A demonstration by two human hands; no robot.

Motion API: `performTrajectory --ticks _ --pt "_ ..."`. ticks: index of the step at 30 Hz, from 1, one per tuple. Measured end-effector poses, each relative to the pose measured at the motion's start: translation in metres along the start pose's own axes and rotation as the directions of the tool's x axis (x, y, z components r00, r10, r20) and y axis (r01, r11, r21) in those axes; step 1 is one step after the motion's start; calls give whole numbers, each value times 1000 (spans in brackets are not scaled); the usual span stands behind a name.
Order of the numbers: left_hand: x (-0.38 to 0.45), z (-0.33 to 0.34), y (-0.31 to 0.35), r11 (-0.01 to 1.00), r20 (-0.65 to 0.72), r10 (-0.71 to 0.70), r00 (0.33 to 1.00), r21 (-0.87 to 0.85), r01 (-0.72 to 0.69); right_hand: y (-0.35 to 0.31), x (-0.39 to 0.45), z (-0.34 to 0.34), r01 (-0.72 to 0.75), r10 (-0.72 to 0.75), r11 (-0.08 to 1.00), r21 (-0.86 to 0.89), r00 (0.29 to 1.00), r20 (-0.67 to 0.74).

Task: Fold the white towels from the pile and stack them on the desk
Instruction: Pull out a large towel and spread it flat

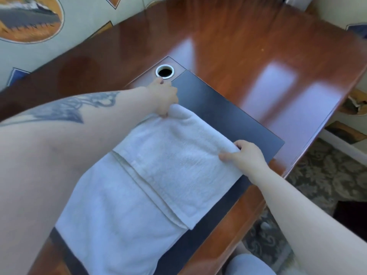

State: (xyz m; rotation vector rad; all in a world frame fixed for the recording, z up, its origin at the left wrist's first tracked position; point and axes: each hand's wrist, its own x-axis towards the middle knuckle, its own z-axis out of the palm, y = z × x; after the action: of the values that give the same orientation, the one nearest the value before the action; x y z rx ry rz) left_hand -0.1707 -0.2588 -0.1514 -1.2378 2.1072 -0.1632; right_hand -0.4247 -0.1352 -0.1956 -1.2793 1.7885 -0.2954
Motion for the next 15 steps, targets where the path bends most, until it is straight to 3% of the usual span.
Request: performTrajectory --ticks 2,4,7,10,15 --pt "-3 3 1 997 -147 -74 986 -46 68 -2 -4 -7 21 -24 999 -38 998 -66" --pt "-8 0 -5 977 -332 -164 929 -182 107 -11 -7 -20 73 -100 989 -130 971 -217" --pt "-20 -10 -13 924 -499 -281 820 -373 89 -32 -19 -40 161 -266 950 -267 865 -425" --pt "-42 -5 -15 867 -585 -374 720 -496 47 -33 -48 -40 259 -421 891 -372 777 -468" --pt "-104 30 -14 893 -707 -352 614 -451 -8 -18 -110 -1 445 -606 789 -424 680 -413"
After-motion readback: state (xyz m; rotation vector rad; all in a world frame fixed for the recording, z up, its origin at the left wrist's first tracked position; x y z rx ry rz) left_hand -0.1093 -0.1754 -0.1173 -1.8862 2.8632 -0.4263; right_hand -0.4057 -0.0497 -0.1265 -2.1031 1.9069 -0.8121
